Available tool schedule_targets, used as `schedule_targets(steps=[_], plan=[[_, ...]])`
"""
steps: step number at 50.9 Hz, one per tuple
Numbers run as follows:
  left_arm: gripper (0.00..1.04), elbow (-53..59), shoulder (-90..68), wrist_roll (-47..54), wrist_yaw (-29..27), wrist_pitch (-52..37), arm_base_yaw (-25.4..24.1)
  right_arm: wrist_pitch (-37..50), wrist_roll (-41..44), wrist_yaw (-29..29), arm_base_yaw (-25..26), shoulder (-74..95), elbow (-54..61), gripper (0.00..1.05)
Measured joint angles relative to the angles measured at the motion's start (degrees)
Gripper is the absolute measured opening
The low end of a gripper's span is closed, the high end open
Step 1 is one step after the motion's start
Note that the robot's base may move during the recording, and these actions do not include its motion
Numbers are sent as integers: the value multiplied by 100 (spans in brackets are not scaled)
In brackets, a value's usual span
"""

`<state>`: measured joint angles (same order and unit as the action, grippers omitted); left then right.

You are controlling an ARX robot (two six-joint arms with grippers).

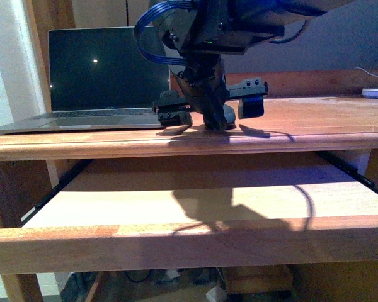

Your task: Place mouse

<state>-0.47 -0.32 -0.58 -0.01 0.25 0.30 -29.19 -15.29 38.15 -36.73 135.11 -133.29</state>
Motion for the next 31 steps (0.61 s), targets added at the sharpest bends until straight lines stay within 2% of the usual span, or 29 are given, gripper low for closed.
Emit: schedule_targets(steps=[9,18,23,31], plan=[[97,0,0,-2,0,0,0,1718,0,-627,297,-1335,1672,97],[97,0,0,0,0,0,0,2986,127,-1451,638,-3034,3471,97],[97,0,0,0,0,0,0,3703,345,-2570,955,-4476,5265,97],[97,0,0,0,0,0,0,4142,699,-4223,1453,-6057,7772,97]])
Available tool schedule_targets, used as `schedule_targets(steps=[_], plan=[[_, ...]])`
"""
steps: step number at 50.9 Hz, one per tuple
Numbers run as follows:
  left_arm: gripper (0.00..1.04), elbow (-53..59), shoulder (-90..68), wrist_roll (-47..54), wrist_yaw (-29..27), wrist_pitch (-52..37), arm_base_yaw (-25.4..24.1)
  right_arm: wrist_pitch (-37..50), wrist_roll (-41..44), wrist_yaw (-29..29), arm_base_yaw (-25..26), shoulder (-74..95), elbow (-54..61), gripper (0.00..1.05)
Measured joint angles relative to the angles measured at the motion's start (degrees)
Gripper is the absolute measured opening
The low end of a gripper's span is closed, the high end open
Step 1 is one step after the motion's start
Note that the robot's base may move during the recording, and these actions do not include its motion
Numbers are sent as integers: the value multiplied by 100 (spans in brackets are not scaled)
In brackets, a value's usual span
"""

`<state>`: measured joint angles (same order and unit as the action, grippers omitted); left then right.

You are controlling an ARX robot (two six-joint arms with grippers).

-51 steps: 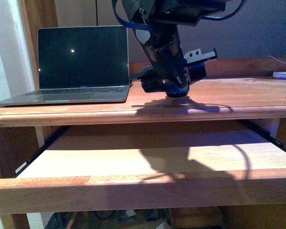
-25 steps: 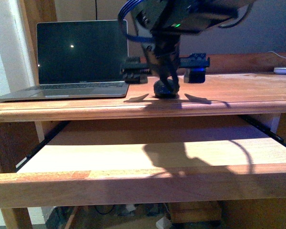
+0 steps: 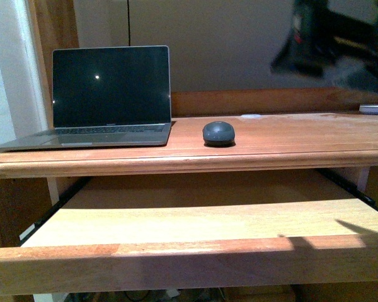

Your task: Place mouse

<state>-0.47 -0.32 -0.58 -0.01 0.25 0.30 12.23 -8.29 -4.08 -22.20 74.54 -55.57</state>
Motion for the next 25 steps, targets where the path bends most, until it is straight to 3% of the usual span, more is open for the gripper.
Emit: schedule_targets(steps=[6,11,17,25], plan=[[97,0,0,0,0,0,0,15,420,-918,415,-942,1436,97],[97,0,0,0,0,0,0,-68,776,-1268,595,-1445,2356,97],[97,0,0,-2,0,0,0,-52,852,-1305,619,-1633,2931,97],[97,0,0,0,0,0,0,227,990,-946,308,-1521,3294,97]])
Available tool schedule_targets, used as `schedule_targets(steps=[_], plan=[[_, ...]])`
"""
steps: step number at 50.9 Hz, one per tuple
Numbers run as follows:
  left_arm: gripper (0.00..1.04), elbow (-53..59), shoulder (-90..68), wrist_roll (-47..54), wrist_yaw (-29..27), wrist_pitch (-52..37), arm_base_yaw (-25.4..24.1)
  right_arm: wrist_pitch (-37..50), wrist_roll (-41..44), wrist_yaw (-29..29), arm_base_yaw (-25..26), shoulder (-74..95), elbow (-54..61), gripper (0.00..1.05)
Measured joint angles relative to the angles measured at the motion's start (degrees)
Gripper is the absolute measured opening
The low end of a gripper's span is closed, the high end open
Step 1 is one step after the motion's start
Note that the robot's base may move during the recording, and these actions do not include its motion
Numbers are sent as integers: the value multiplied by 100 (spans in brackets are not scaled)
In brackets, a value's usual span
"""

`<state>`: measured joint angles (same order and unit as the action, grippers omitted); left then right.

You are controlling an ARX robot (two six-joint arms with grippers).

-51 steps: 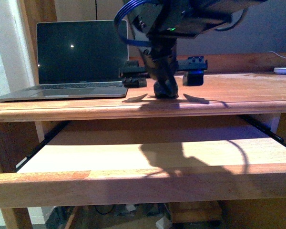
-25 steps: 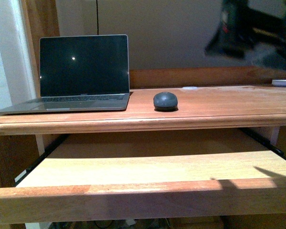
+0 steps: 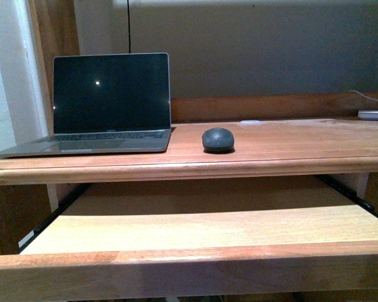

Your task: Place mouse

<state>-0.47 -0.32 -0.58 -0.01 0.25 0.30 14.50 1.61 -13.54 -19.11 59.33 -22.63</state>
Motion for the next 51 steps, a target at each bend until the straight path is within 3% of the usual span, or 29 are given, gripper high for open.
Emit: schedule_targets(steps=[12,25,51], plan=[[97,0,0,0,0,0,0,765,17,710,-706,968,-114,97],[97,0,0,0,0,0,0,1296,-114,1593,-1351,2498,-1132,97],[97,0,0,0,0,0,0,1025,-269,2573,-1377,4660,-3729,97]])
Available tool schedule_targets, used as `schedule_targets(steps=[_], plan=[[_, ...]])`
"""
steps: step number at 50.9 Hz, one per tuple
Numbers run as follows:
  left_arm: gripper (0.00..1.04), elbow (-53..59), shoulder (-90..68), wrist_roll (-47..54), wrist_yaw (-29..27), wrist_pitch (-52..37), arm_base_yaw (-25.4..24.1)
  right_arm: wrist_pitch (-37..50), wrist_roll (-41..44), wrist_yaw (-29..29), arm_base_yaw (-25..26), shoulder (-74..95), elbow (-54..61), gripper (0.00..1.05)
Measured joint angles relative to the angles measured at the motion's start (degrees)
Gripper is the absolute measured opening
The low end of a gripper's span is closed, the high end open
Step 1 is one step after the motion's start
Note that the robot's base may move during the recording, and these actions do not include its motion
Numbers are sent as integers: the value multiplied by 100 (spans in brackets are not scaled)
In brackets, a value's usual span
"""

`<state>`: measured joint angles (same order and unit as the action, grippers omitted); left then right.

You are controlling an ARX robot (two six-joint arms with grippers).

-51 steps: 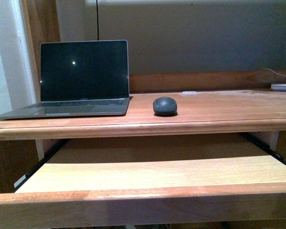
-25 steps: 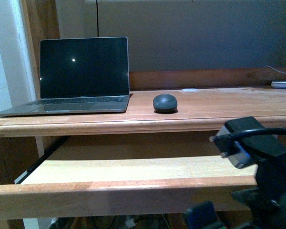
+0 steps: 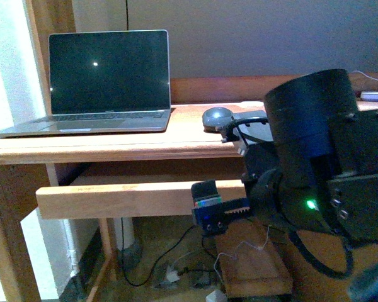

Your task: Place mouse

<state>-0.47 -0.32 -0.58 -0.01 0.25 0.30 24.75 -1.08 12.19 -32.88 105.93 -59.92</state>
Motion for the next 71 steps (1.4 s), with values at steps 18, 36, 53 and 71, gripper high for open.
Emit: schedule_targets(steps=[18,36,53,71], plan=[[97,0,2,0,0,0,0,-256,-400,122,57,404,-675,97],[97,0,2,0,0,0,0,-487,-984,-411,417,-2216,1320,97],[97,0,2,0,0,0,0,-2035,-1759,-568,885,-6269,3484,97],[97,0,2,-2,0,0,0,-3366,-1403,-1797,2326,-9687,5099,97]])
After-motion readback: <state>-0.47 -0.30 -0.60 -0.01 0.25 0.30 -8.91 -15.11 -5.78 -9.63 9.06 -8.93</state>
